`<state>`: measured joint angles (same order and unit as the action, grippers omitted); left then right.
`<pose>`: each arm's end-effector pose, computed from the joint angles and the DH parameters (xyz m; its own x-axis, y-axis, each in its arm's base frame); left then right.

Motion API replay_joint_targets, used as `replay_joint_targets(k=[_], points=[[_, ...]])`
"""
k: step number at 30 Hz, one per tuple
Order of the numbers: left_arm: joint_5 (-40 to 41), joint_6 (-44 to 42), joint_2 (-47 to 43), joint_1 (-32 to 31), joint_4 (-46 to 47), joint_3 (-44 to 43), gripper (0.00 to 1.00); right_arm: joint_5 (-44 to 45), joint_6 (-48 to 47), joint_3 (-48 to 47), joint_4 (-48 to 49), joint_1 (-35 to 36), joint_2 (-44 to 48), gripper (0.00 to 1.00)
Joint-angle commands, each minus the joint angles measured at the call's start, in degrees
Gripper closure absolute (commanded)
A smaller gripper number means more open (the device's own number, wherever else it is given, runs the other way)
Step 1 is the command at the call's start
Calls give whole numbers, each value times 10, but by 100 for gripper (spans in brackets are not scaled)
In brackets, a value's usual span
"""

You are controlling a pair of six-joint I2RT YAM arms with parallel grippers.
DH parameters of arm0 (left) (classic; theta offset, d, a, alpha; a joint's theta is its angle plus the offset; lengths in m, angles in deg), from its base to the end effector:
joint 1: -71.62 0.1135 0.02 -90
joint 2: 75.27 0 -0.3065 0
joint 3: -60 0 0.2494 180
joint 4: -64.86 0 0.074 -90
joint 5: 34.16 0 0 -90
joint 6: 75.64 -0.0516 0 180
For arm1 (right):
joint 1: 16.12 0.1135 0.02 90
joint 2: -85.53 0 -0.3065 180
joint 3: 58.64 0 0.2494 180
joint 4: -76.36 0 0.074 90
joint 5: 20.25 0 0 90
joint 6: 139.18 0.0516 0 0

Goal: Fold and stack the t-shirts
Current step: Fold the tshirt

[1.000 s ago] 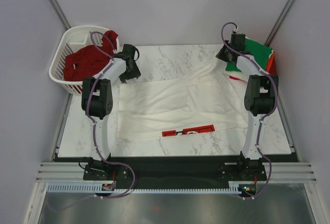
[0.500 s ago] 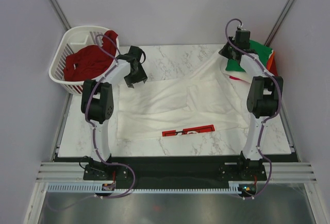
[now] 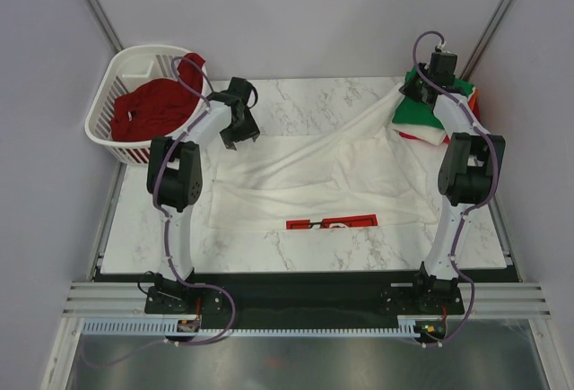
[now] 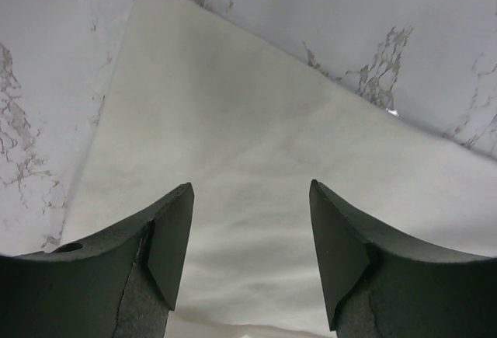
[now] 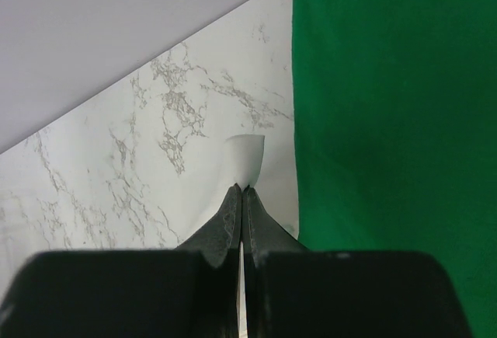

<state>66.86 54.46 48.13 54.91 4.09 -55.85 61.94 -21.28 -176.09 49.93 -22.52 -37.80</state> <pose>0.4645 -0.1291 0.2208 -0.8190 -0.4142 -0.3970 -0.4091 0.9067 -0.1021 0.5396 -0.0535 0.2772 -0.4712 0.5193 -0.7129 0.2453 0.8535 0.4597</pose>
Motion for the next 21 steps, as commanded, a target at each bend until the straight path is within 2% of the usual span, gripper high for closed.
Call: replay_joint_targets(k=[1,8,21], points=[[23,-7,25,10,4,-55,31,-17,13,-11,22,-1,16,100],[16,-26,76,39,1,-125,32,-33,16,-9,26,1,12,100],[1,-27,137,51,-4,-172,33,-41,18,-8,26,3,5,100]])
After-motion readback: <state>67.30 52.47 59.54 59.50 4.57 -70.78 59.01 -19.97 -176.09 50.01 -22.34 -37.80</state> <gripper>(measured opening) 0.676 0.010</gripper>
